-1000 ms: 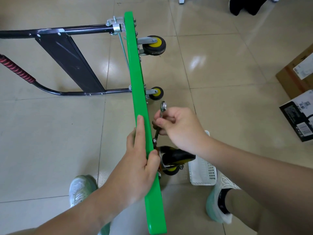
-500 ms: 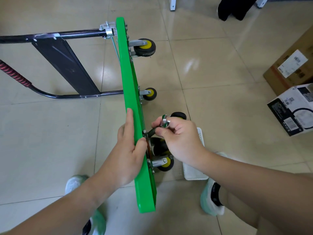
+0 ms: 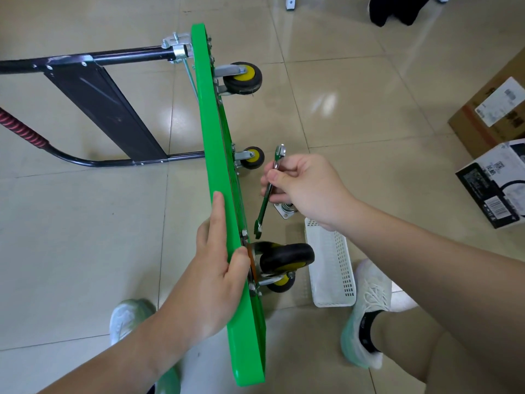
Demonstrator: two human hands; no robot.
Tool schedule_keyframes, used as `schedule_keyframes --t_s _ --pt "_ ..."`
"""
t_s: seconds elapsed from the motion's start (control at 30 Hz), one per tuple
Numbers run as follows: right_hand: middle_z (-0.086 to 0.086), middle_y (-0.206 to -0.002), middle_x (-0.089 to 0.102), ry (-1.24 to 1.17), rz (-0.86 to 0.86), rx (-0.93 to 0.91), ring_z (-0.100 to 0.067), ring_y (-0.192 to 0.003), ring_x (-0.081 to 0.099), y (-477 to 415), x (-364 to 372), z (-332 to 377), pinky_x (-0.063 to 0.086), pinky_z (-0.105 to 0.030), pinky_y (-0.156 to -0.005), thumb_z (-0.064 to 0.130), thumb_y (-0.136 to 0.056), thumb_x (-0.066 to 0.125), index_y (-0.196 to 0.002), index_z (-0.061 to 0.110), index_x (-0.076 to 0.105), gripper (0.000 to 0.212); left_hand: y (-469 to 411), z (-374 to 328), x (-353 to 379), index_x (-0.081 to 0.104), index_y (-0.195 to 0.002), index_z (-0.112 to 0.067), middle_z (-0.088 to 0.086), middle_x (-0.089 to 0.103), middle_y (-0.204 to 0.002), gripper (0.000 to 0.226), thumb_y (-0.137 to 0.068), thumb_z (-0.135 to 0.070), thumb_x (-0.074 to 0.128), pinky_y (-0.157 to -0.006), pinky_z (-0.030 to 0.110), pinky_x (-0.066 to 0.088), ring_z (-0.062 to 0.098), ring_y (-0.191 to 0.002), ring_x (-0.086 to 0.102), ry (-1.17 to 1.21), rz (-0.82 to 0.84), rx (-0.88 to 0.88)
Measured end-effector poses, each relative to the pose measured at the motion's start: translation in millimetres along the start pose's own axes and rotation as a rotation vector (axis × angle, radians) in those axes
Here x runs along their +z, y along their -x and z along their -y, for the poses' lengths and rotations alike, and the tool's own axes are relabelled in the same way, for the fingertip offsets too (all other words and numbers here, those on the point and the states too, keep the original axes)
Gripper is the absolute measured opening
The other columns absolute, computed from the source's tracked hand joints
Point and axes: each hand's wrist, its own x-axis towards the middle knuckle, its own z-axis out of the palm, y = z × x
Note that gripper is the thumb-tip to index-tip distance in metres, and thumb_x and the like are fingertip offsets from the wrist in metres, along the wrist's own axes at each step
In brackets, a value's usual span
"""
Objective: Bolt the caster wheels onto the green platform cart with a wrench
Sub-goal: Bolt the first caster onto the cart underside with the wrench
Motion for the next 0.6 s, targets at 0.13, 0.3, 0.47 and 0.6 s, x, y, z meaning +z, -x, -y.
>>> schedule_keyframes --t_s 0.13,0.3,0.47,0.6 --pt "-0.005 -0.084 0.070 0.015 0.046 0.063 -0.016 -0.072 0.071 -19.3 8.4 -5.2 0.060 -0.024 -0.067 0.009 -0.100 0.057 -0.088 0.015 0.066 0.016 0.2 0.6 -1.4 -0.027 -0.153 -0.044 -0.018 0.018 -0.147 0.083 -0.107 -0.023 0.039 -0.075 -0.010 0.028 -0.042 -0.084 0.035 -0.005 0.014 -0.002" --pt "-0.009 -0.086 0.070 0.042 0.040 0.147 -0.017 -0.068 0.071 -45.4 14.6 -10.6 0.058 -0.023 -0.061 0.012 -0.099 0.060 -0.095 0.007 0.067 0.010 -0.6 4.6 -4.6 -0.036 -0.145 -0.055 -0.021 0.013 -0.156 0.084 -0.103 -0.038 0.035 -0.078 -0.007 0.032 -0.035 -0.094 0.041 -0.036 0.058 -0.006" --pt "-0.015 -0.091 0.070 0.101 0.091 0.243 -0.022 -0.066 0.072 -60.8 22.1 -15.3 0.063 -0.034 -0.069 0.010 -0.099 0.060 -0.108 -0.004 0.064 0.018 0.7 2.6 -8.5 -0.039 -0.137 -0.060 -0.021 0.012 -0.156 0.082 -0.097 -0.046 0.031 -0.080 -0.001 0.037 -0.025 -0.101 0.047 -0.016 0.088 -0.008" --pt "-0.018 -0.116 0.069 0.156 0.176 0.297 -0.033 -0.091 0.073 -65.9 32.5 -19.6 0.063 -0.043 -0.077 0.013 -0.096 0.064 -0.103 0.000 0.070 0.016 0.5 1.7 -10.2 -0.042 -0.137 -0.060 -0.020 0.013 -0.153 0.083 -0.093 -0.051 0.029 -0.077 0.005 0.042 -0.009 -0.097 0.055 -0.014 0.098 -0.010"
